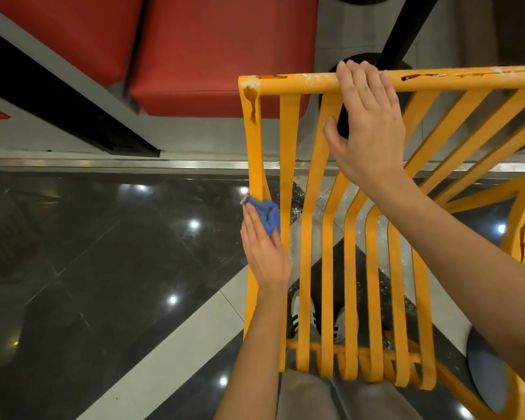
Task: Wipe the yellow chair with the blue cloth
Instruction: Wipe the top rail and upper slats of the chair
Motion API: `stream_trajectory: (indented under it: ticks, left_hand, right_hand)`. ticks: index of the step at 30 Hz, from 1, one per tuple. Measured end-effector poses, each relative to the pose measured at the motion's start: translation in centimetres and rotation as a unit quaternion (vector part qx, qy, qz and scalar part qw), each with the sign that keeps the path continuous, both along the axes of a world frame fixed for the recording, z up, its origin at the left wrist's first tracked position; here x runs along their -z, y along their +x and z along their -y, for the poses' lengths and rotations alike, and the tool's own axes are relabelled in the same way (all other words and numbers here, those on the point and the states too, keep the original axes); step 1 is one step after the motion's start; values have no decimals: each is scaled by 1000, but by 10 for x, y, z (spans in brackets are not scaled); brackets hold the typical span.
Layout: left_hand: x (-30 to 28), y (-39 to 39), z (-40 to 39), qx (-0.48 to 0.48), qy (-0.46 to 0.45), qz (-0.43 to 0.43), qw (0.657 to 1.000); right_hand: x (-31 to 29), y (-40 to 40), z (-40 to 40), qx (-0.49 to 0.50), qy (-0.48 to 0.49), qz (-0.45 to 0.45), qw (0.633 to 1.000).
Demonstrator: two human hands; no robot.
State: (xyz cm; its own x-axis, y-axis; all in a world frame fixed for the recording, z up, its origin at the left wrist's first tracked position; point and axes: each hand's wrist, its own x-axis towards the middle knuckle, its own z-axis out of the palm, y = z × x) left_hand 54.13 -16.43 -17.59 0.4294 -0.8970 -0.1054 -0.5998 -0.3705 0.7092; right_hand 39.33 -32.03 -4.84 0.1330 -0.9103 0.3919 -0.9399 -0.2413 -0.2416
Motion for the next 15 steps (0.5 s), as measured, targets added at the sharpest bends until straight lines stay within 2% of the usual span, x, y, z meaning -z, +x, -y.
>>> stream_trajectory:
  ticks: [4,8,11,15]
  left_hand:
    - [-7,2,-8,-36,31,-62,997]
    - [-36,-3,63,-6,-53,-70,996]
    - [-59,-9,111,-9,-107,-39,993]
    - [-49,-7,97,10,-121,-43,992]
  right_hand:
    - [0,2,0,9,2,10,1000]
    - [-1,4,0,15,7,11,1000]
    - [-1,1,0,6,9,-2,1000]
    - [0,0,0,9,10,7,1000]
